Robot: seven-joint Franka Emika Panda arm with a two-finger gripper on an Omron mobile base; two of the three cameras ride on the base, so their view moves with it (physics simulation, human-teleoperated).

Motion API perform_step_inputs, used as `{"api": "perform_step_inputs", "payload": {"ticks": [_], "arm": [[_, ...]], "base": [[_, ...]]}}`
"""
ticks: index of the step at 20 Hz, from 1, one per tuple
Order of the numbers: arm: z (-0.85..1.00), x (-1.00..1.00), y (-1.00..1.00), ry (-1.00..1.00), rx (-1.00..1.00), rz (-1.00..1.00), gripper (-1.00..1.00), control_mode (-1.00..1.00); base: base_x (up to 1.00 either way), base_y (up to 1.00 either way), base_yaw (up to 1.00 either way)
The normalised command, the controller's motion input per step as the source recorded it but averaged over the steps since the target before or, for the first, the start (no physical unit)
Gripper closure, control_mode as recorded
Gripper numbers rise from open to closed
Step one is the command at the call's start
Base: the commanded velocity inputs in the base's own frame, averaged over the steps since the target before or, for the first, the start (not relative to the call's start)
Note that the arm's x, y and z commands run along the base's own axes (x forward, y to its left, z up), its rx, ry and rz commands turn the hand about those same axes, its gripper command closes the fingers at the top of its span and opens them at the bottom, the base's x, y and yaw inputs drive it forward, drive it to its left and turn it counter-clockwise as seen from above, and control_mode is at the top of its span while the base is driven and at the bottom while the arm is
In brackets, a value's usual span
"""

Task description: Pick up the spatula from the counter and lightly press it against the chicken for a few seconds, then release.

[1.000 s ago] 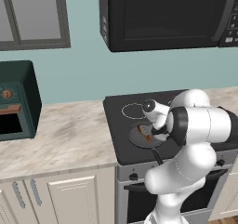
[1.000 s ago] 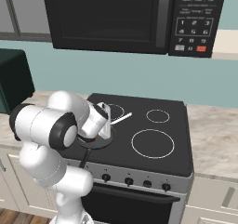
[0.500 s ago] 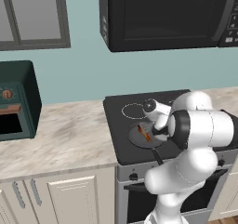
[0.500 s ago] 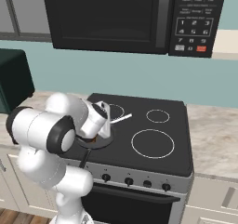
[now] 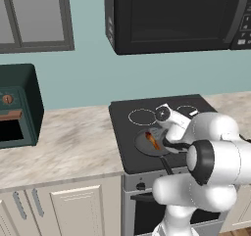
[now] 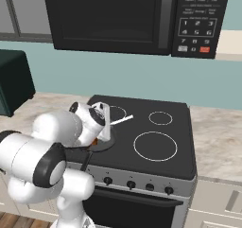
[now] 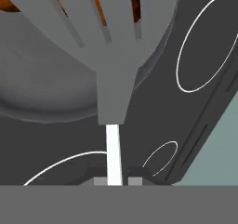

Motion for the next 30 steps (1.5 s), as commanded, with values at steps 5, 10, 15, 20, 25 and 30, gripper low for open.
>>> {"api": "perform_step_inputs", "payload": {"ticks": [5,10,15,20,25,30], "arm": [[0.58,-0.26,-0.22,0.00,0.01,0.02,1.00,-1.00],[0.58,-0.27,-0.24,0.00,0.02,0.04,1.00,-1.00],[0.37,-0.51,-0.11,0.00,0.00,0.04,1.00,-1.00],[0.35,-0.63,-0.03,0.00,0.00,0.03,1.00,-1.00],[0.52,-0.57,-0.10,0.00,0.00,0.02,1.00,-1.00],[0.65,-0.49,-0.21,0.00,0.02,0.02,1.00,-1.00]], "base": [[0.00,0.00,0.00],[0.00,0.00,0.00],[0.00,0.00,0.00],[0.00,0.00,0.00],[0.00,0.00,0.00],[0.00,0.00,0.00]]}}
